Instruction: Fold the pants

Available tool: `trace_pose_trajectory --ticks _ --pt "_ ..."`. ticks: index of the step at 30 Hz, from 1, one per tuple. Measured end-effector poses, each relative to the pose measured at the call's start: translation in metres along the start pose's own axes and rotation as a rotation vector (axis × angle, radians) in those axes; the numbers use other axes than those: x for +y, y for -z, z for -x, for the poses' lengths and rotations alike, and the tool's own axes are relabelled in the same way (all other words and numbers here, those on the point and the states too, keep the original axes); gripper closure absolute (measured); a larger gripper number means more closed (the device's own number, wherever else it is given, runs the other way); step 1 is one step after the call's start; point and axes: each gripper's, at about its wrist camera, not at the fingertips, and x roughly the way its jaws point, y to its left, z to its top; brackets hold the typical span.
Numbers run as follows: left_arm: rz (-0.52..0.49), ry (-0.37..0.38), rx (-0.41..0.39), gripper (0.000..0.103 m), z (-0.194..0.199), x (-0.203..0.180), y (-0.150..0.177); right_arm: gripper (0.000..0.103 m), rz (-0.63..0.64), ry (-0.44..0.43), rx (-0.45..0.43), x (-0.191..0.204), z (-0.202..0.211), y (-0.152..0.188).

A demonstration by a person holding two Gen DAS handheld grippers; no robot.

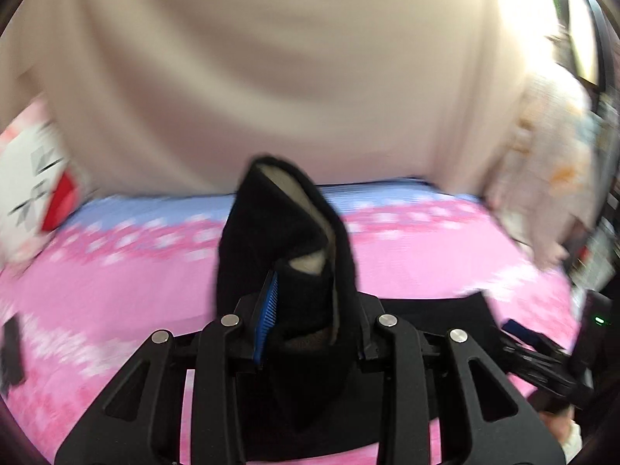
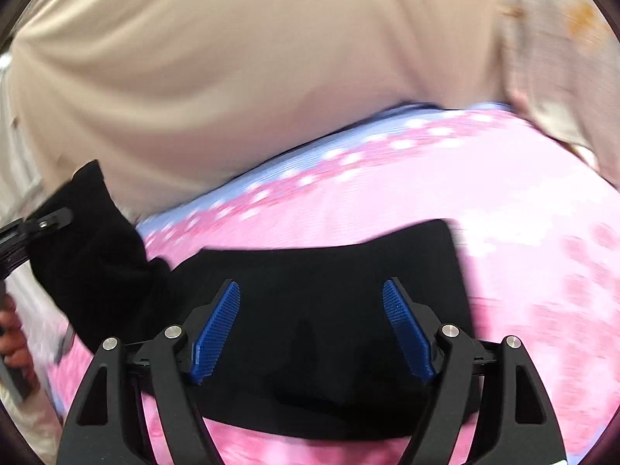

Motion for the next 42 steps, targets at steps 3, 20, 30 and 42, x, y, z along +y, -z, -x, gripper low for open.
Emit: trace_pose_trajectory --ticks 3,20,30,42 --pt "-0.072 0.096 0.045 0.048 -0.027 -0.063 0.009 0.025 -0.058 0.03 -0.028 -0.028 0.014 0.001" --pt "0.213 -0.302 0.077 0.005 -0.001 0.05 0.049 0.016 -0.08 -0.32 0.271 0.006 -0.06 -0.004" --pt "0.082 -0.546 0.161 0.005 -0.019 0.093 0.092 0.016 -0.004 -0.163 0.335 0.05 -0.107 0.01" --pt "0.115 -0.481 0.205 0.005 -0.018 0.11 0.109 0.081 0.036 -0.25 0.326 0.093 -0.11 0.006"
